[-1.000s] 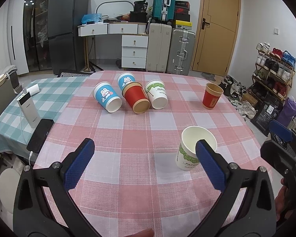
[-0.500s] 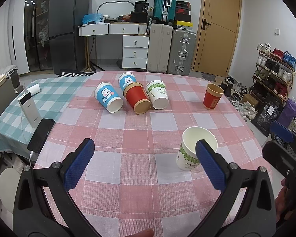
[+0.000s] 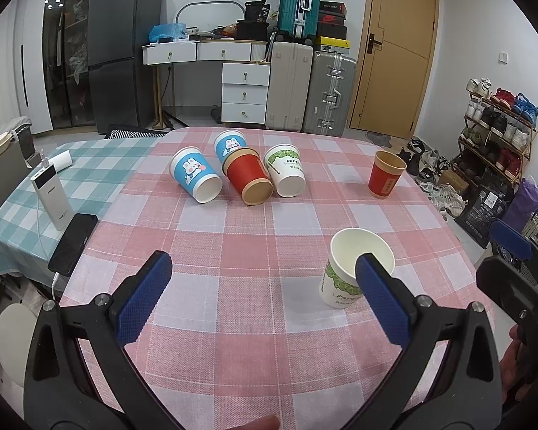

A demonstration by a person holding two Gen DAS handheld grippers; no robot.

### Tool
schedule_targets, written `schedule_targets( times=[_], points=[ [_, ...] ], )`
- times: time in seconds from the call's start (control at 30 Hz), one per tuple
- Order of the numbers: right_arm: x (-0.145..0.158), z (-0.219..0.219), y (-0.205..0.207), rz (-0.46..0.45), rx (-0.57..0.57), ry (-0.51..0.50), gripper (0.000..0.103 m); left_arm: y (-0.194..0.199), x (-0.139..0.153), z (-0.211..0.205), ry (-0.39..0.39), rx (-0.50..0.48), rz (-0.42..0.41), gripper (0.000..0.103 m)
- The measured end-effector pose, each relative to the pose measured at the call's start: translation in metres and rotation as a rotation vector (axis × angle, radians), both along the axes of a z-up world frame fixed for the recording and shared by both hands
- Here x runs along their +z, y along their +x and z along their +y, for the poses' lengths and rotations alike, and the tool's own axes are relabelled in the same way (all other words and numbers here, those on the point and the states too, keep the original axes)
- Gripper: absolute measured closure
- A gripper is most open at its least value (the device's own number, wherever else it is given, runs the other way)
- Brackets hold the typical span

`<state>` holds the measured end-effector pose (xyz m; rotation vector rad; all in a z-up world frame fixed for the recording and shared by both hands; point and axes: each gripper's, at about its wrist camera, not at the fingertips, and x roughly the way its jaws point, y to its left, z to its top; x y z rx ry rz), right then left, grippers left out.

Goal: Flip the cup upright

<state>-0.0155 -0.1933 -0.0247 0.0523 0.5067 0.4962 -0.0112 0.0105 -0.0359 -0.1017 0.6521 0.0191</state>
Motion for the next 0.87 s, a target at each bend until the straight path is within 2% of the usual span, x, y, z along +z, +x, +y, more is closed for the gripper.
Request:
schedule_targets(
  times=[0.53,0.73,0.87],
  points=[
    [-0.006,0.004,0.000,0.010,0.000,0.010,0.000,0.002,-0.002,0.000,-0.003,-0.005,0.004,0.001],
    [-0.022,0.002,0.007,0.048,0.018,0.026,0.000,0.004,-0.004,-0.002,0.017,0.020,0.011,0.001],
    [-0.040,0.005,0.014,0.071,0.016,-0.007,0.000,0.005,-0.006,-0.002,0.047,0.022,-0.005,0.001]
  ],
)
